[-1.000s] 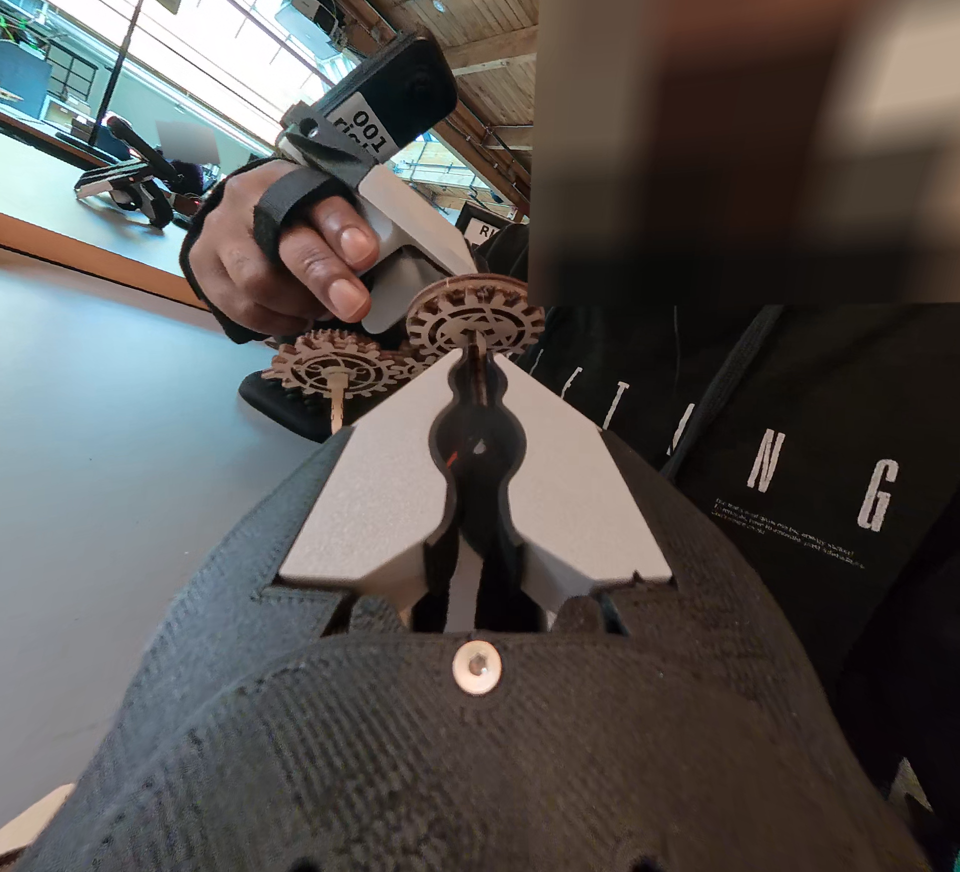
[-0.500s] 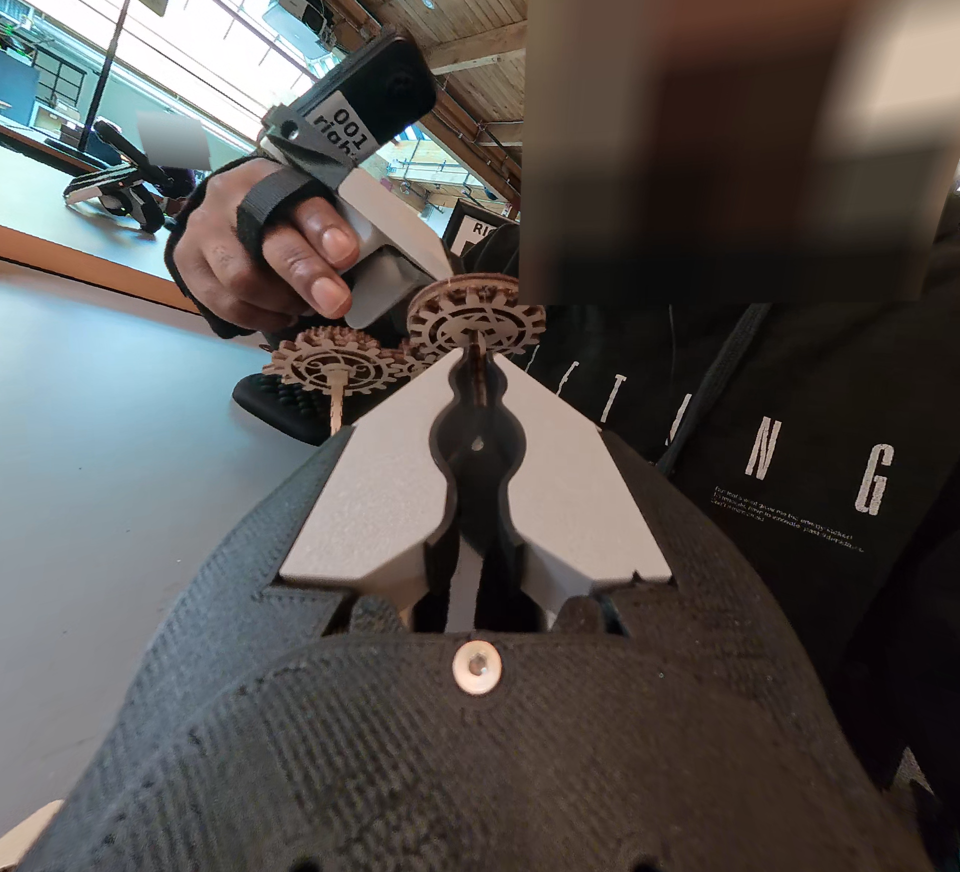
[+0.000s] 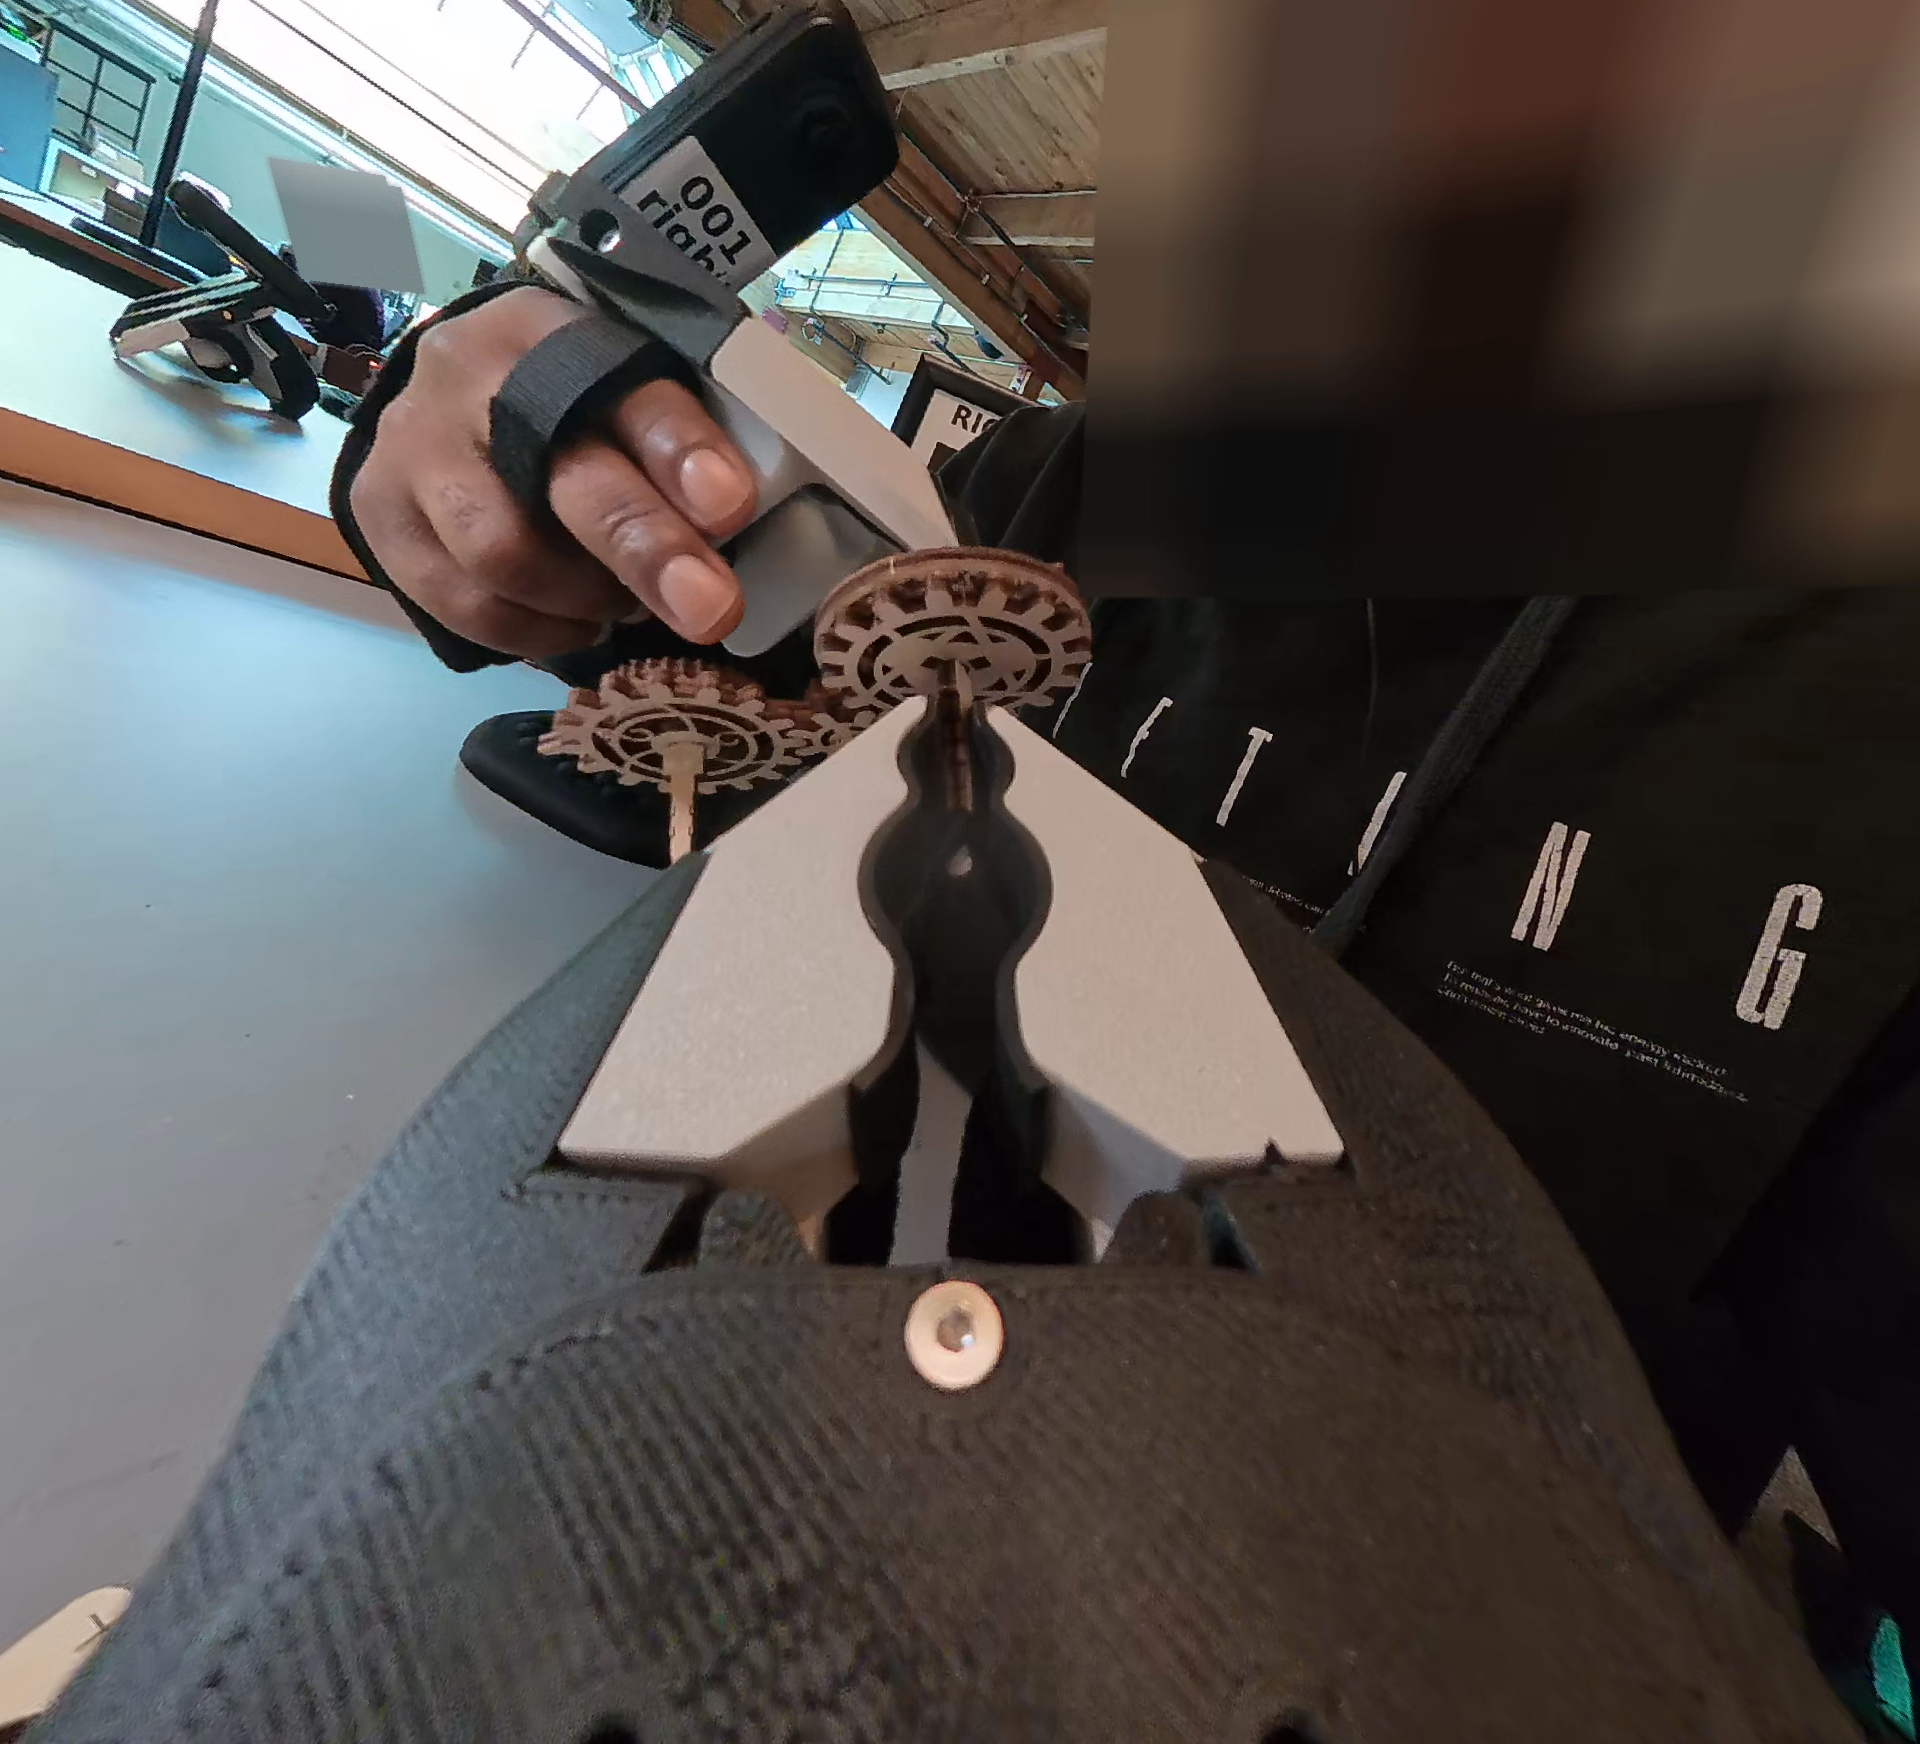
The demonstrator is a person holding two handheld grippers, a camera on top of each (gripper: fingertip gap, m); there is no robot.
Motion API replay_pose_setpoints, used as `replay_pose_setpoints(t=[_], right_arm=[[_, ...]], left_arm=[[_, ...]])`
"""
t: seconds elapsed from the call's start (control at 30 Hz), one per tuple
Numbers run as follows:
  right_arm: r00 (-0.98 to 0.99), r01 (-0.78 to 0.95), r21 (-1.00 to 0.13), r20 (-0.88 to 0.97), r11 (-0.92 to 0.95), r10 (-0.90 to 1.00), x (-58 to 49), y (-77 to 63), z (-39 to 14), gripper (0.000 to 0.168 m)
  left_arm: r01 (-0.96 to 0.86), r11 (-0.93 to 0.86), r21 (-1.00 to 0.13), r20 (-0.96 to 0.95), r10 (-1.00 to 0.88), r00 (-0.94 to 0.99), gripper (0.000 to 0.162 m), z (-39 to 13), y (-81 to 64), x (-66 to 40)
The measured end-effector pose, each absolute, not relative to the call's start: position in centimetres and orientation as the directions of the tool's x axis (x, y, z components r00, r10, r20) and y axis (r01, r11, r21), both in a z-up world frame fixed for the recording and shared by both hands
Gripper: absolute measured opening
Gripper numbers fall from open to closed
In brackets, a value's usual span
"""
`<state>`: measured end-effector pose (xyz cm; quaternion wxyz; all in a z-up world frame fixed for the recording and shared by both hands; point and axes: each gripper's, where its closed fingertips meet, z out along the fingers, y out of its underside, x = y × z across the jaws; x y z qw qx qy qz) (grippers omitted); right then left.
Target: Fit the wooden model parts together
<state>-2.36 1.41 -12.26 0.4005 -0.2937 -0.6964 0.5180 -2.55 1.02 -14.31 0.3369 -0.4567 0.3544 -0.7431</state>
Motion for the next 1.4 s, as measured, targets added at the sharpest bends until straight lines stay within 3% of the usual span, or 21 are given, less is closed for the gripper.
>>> replay_pose_setpoints(t=[1.4], right_arm=[[-0.510, -0.022, -0.947, 0.286, 0.320, 0.811, -2.29, 0.86, -12.12, 0.006]], left_arm=[[0.150, -0.535, -0.831, 0.443, -0.800, -0.404, 0.002, -14.30, 0.30, -2.32]])
